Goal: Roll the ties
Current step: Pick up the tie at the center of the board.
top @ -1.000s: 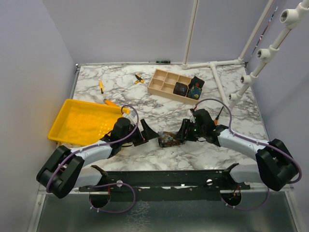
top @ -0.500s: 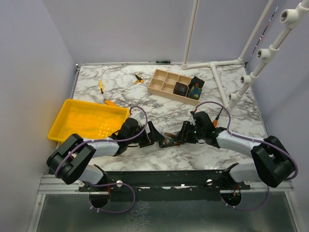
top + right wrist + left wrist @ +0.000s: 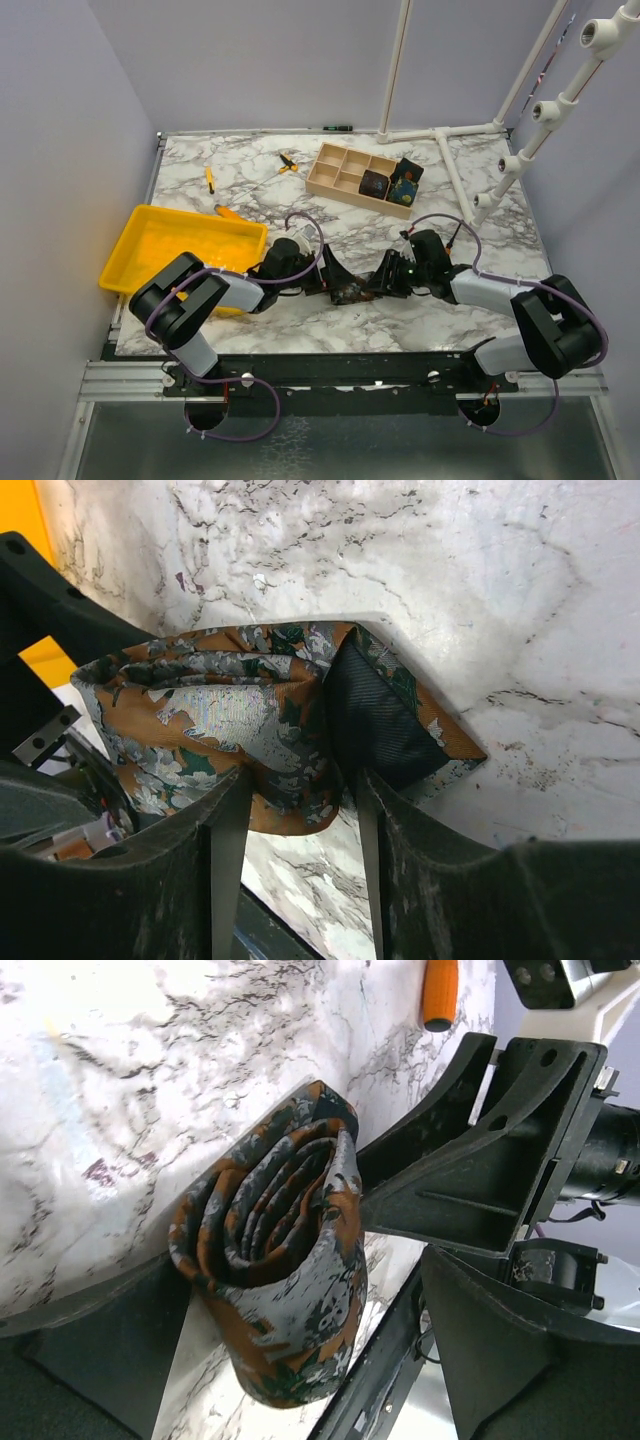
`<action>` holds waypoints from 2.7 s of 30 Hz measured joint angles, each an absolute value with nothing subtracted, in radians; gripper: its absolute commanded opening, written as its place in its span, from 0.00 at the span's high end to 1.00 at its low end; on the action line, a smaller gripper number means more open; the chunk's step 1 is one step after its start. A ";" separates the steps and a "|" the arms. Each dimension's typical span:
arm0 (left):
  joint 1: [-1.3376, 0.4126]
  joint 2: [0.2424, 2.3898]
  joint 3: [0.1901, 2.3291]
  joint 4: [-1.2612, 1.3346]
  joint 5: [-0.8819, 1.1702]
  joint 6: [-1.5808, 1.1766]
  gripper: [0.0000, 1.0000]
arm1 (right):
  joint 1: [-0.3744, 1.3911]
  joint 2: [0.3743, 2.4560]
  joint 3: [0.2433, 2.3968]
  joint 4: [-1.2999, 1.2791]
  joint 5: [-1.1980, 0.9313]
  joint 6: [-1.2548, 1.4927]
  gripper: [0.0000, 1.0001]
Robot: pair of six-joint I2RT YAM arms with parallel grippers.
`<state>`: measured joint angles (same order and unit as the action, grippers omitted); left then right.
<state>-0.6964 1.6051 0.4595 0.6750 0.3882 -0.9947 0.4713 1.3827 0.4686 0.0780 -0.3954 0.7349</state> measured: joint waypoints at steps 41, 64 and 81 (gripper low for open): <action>-0.755 1.774 0.478 0.928 0.494 -1.129 0.01 | 0.416 1.384 0.387 0.214 -0.482 0.771 0.51; -0.820 1.586 0.408 0.686 0.316 -1.282 0.01 | 0.418 1.197 0.459 -0.048 -0.348 0.706 0.31; -0.873 1.602 0.385 0.756 0.256 -1.339 0.03 | 0.418 1.283 0.514 -0.075 -0.359 0.634 0.57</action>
<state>-0.8730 1.6020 0.3847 0.7563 0.2558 -1.3388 0.4175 1.2831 0.5140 -0.0750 -0.3592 0.6342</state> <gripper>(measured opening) 0.968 0.450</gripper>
